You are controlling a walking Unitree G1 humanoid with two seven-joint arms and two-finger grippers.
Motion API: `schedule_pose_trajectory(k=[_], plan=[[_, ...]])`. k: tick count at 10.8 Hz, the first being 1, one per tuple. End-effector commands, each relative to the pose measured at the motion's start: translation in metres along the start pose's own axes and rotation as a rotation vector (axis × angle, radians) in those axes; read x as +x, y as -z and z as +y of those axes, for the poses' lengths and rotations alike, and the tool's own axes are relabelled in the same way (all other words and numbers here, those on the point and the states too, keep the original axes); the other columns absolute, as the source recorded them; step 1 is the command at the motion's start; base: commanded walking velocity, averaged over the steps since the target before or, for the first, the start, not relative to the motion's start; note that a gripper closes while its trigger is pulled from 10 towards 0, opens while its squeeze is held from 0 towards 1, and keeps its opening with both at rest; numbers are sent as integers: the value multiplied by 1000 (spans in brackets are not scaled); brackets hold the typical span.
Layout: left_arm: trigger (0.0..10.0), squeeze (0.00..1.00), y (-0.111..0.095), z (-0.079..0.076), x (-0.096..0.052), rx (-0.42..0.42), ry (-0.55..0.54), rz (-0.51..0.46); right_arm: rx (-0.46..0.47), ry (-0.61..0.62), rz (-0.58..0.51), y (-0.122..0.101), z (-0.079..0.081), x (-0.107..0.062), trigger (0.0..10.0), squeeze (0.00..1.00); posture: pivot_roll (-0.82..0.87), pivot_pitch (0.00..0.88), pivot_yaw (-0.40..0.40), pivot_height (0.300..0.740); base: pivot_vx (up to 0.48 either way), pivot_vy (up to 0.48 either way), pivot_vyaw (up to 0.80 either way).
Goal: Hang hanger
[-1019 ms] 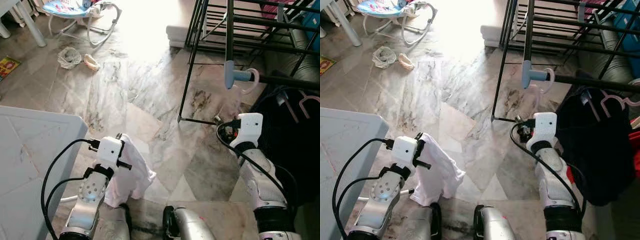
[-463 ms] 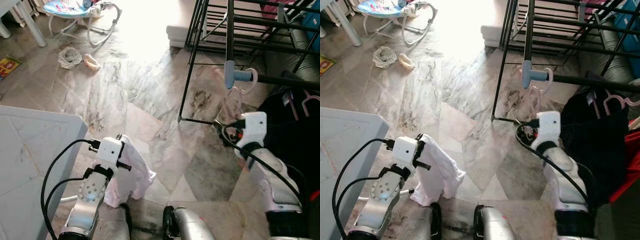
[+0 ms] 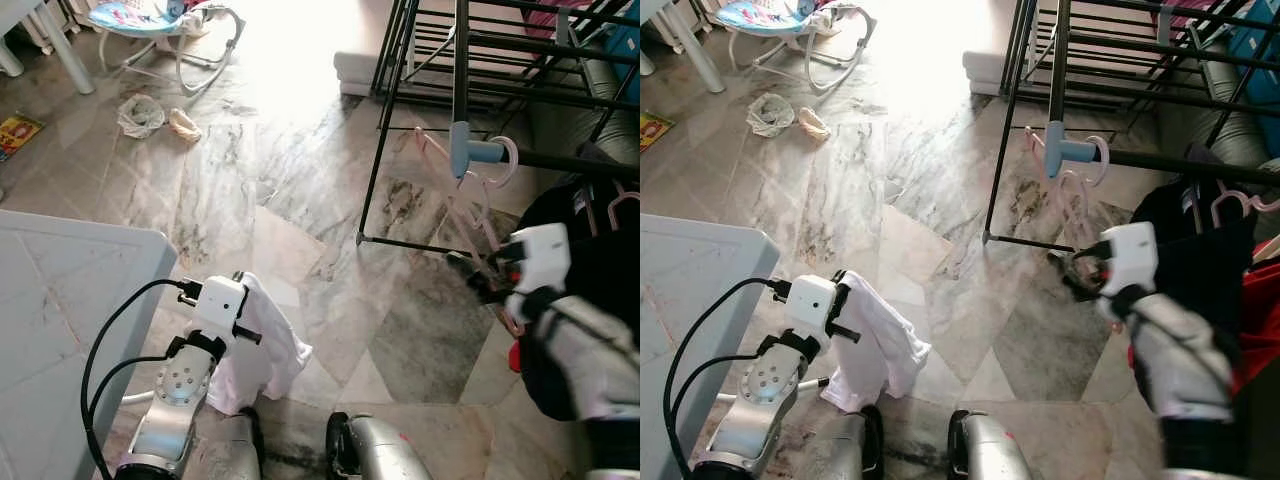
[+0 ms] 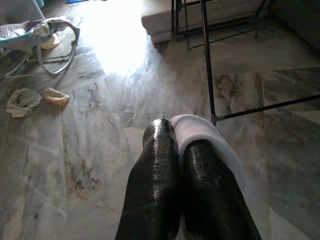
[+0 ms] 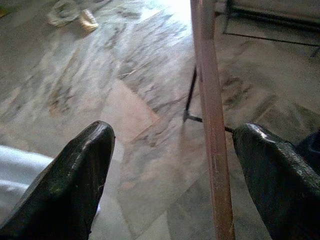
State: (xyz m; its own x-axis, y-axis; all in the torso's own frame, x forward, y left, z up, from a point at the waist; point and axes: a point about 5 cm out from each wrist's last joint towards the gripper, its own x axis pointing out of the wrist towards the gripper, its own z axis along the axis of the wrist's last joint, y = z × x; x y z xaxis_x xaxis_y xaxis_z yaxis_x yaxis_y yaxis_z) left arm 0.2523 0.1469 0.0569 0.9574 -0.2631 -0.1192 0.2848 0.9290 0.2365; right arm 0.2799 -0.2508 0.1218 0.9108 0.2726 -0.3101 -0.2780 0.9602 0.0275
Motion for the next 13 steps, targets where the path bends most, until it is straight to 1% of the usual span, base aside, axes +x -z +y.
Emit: schedule_pose_trajectory(k=[1,2,4,5,6,7,10,11,12,13], plan=[[10000,0,3,-1,-1,10,19,15,15,-33,20,1,-2,-1,10000,1000,-8,180,-16,740,0,0,0],[10000,0,3,-1,-1,15,20,18,5,-125,29,-4,0,-3,10000,1000,-4,180,-14,740,0,0,0],[10000,0,4,-1,-2,21,22,26,-5,-163,69,-8,-7,-6,10000,1000,1,179,-12,740,0,0,0],[10000,0,4,-1,-2,23,22,28,-8,-161,83,-8,-11,-7,10000,0,1,179,-12,740,0,0,0],[10000,0,5,-1,-2,26,22,31,-21,-154,100,-9,-16,-9,10000,0,1,179,-12,740,0,0,0],[10000,0,5,-2,-3,29,26,35,-13,-133,103,-10,-23,-11,10000,0,0,184,-13,740,0,0,0],[10000,0,6,-2,-2,34,39,43,-27,-145,118,-12,-22,-19,10000,0,-17,188,-7,740,0,0,0],[10000,0,7,-2,-2,37,47,47,-39,-156,123,-16,-21,-28,10000,0,-25,190,-5,740,0,0,0],[10000,0,7,-2,-2,39,50,48,-65,-152,139,-16,-22,-33,10000,0,-28,190,-5,740,0,0,0],[10000,0,8,-3,-1,41,55,51,-69,-149,143,-17,-24,-39,3765,0,-39,192,-2,740,0,0,0]])
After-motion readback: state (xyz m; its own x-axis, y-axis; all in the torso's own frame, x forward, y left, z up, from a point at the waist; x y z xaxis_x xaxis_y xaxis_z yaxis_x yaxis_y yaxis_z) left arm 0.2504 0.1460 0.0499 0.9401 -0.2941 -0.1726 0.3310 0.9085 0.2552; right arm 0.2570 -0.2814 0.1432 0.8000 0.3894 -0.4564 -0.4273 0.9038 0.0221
